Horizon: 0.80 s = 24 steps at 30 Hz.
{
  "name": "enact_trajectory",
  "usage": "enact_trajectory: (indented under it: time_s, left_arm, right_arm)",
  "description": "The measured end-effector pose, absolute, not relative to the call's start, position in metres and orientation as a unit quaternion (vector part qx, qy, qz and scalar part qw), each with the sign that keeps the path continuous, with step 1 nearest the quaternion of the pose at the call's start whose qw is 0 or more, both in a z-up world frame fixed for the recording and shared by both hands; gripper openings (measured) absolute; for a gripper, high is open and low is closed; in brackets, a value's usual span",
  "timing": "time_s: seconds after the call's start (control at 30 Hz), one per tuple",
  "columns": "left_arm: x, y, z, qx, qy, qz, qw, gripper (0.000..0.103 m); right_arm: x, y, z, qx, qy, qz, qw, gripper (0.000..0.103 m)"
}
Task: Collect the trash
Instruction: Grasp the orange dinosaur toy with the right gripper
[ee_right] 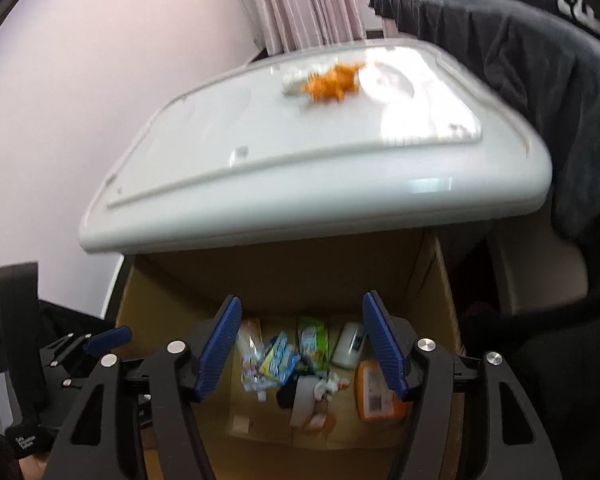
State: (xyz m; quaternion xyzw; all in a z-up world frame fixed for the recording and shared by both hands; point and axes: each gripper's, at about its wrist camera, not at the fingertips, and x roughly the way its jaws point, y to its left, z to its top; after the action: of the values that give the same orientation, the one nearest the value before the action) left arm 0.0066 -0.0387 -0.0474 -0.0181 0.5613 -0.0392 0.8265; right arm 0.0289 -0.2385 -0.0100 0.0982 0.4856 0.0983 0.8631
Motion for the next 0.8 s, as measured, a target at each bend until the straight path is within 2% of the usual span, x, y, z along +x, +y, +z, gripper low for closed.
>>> enact_trajectory:
  time_s: [0.33,0.53,0.8]
  left_arm:
    - [0.075,-0.036,0.018,0.001,0.495,-0.061,0.867,0.08]
    - [0.103,-0.029,0.024,0.002,0.465,-0.031,0.885,0.08]
    - [0.106,-0.017,0.015,-0.024,0.472,-0.033,0.881,0.08]
  right_arm:
    - [0.161,-0.26,0.029,0.141,0.464,0.064,0.872,0.066]
    - [0.24,-0.246,0.011,0.119,0.484,0.02,0.867,0.066]
    - [0.297,-0.231,-0.023,0.113,0.497,-0.044,0.859,0.064]
